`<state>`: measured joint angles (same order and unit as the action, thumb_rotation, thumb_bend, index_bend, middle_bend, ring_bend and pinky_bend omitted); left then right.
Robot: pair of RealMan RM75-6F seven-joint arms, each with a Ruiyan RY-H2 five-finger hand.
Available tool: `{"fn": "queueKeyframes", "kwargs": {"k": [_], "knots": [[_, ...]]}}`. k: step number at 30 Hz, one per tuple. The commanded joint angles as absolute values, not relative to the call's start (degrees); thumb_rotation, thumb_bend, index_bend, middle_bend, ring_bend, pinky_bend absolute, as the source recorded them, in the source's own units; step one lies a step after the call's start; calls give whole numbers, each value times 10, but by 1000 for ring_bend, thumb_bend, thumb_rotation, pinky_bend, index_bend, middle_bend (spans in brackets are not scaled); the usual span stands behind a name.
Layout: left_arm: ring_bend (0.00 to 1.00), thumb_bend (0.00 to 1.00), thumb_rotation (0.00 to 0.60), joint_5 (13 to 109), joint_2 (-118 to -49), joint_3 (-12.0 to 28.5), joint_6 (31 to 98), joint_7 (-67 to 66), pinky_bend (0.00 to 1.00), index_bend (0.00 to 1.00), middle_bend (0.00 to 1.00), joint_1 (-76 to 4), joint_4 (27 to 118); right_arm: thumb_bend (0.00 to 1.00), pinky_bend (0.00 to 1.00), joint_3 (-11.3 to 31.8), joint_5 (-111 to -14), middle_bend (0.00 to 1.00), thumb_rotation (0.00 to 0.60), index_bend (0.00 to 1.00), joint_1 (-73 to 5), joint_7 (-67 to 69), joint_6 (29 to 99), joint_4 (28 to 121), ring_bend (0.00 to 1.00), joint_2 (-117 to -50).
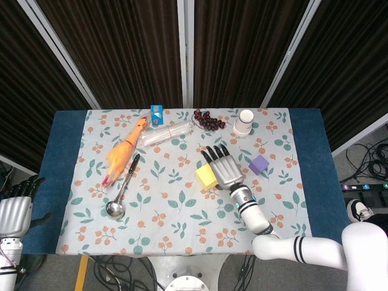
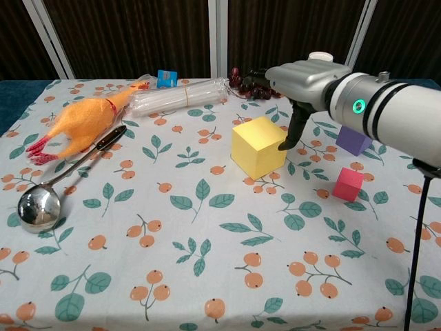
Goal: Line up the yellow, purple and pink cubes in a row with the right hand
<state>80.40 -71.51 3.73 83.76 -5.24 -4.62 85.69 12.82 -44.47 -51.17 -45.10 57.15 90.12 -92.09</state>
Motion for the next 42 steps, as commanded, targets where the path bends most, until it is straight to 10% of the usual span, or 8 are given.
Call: {"fn": "queueKeyframes", "kwargs": {"k": [1,21,42], "knots": [[183,89,600,803,-714,38,837,-57,211,216,233,-47,861,0,0,126,-466,16,600,0,-497,-419,573,919,0,-881],[183,89,600,792,-707,39,832,-84,211,216,233,-48,887,0,0,129,-478,0,600,0,-554,-329,469,701,0,-955],[183,88,600,803,-703,37,838,-86,210,216,233,-49,894,0,0,102,-532,0,600,0,-530,-276,480,759,0,-940]]}}
